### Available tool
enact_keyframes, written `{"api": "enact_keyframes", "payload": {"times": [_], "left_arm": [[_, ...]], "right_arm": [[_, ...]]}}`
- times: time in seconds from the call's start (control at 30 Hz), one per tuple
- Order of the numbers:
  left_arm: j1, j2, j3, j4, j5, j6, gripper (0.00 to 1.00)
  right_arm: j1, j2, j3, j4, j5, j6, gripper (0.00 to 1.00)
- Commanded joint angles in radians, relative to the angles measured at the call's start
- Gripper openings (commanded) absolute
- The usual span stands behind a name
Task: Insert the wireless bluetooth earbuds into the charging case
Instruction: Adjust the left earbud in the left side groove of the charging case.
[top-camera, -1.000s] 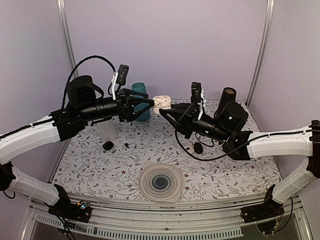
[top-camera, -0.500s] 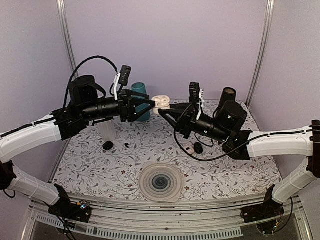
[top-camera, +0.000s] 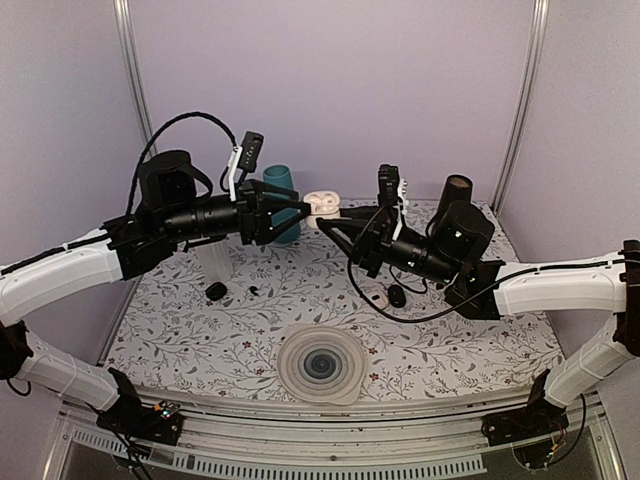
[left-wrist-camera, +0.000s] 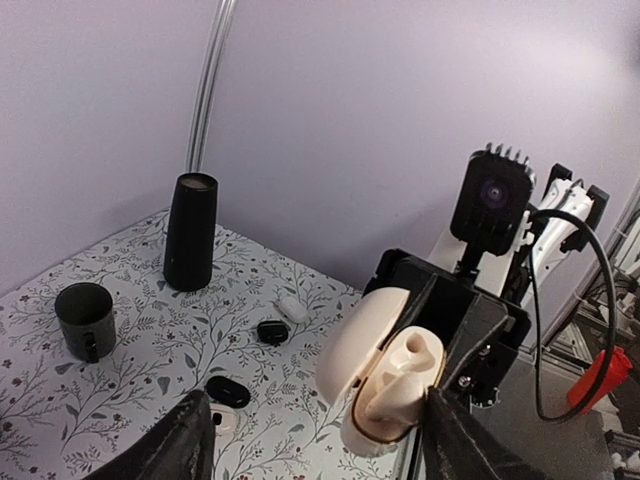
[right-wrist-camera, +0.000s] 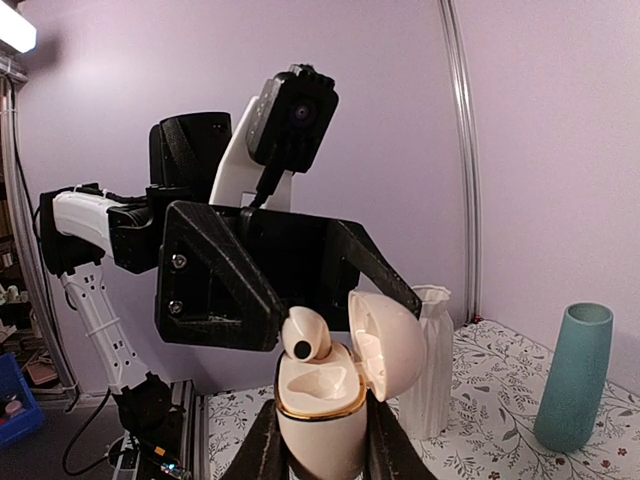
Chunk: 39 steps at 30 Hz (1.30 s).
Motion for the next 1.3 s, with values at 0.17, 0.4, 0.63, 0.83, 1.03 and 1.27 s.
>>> {"api": "enact_keyframes", "payload": {"times": [0.17,0.4,0.63,0.83,1.03,1.27], "left_arm": [[-0.009,0.024,0.05,-0.049,-0.048,0.003,0.71],[-0.008,0.033,0.065,-0.072,-0.057,0.004,0.71],[-0.009,0.029,0.069,-0.07,-0.058,-0.008,0.72],[-0.005,-0.016,0.065,-0.023,-0.017,-0.041,0.73],[0.006,-0.037,0.054,-0.027,-0.034,-0.046,0.73],[0.021,-0.101,-0.035,-0.048,-0.181,-0.095,0.72]], "right_arm": [[0.023,-0.007,0.032,-0.012,0.062,-0.105,0.04],[0.03,-0.014,0.028,-0.018,0.075,-0.133,0.04],[0.029,-0.023,0.016,-0.016,0.093,-0.138,0.04],[0.028,-0.03,0.008,-0.013,0.102,-0.12,0.04],[0.029,-0.028,0.008,-0.004,0.101,-0.099,0.04],[0.021,-0.05,-0.028,-0.002,0.127,-0.075,0.06]]}}
